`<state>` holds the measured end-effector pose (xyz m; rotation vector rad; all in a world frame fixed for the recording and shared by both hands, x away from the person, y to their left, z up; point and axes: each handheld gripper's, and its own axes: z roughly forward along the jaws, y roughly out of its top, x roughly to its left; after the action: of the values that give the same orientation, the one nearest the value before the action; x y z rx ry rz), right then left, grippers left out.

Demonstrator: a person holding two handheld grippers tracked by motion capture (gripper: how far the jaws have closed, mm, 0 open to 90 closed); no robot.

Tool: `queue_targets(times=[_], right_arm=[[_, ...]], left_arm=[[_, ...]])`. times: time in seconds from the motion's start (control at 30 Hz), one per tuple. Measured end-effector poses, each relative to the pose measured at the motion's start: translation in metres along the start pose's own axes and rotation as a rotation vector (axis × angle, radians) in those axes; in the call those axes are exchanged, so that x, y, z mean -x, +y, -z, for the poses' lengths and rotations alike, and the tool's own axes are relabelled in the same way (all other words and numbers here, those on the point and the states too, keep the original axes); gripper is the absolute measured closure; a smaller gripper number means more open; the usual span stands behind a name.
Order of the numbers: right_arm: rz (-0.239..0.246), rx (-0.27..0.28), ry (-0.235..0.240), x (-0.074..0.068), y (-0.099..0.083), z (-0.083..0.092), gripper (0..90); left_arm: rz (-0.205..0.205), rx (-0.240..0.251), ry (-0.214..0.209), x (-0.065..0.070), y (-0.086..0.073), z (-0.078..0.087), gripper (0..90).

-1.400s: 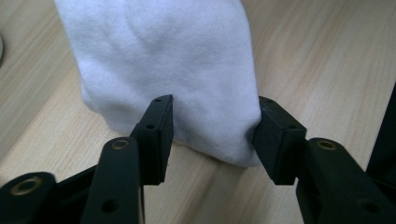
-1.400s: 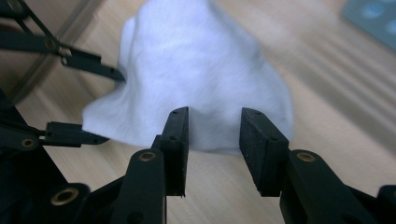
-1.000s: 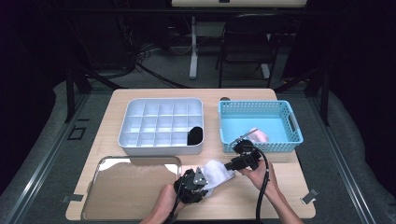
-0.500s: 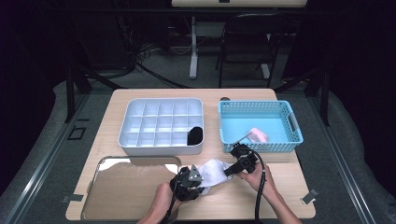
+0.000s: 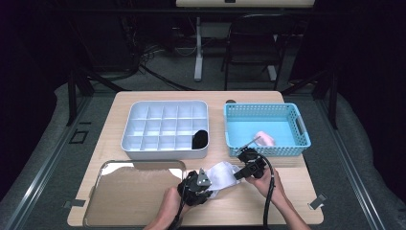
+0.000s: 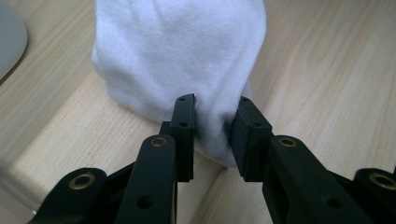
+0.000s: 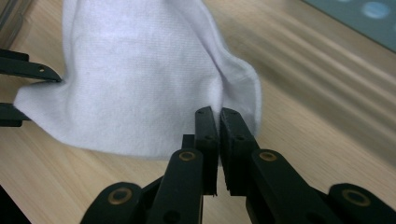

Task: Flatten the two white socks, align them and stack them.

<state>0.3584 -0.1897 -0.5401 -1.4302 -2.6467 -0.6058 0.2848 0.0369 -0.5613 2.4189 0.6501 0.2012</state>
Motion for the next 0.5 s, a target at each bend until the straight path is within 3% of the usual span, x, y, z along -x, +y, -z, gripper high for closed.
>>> queue_targets(times=[0.03, 0.2, 0.23, 0.27, 0.3, 0.5], right_arm=[[0.014, -0.016, -0.018, 0.002, -0.001, 0.004, 86.2], [-0.038, 0.041, -0.044, 0.008, -0.01, 0.015, 85.9], [-0.028, 0.02, -0.042, 0.011, -0.01, 0.019, 85.9], [-0.074, 0.077, -0.044, 0.011, -0.013, 0.019, 85.9], [-0.041, 0.031, -0.055, 0.014, -0.012, 0.024, 85.9], [-0.061, 0.05, -0.057, 0.02, -0.016, 0.034, 86.0]], left_arm=[[-0.002, 0.0, -0.003, 0.001, 0.001, -0.001, 72.5], [-0.016, 0.017, -0.015, 0.005, 0.008, -0.008, 73.4], [-0.02, 0.027, -0.018, 0.006, 0.009, -0.009, 73.5], [-0.017, 0.031, -0.021, 0.006, 0.011, -0.01, 73.8], [-0.011, 0.035, -0.027, 0.005, 0.013, -0.012, 74.4], [0.032, 0.052, -0.065, 0.0, 0.019, -0.018, 77.3]])
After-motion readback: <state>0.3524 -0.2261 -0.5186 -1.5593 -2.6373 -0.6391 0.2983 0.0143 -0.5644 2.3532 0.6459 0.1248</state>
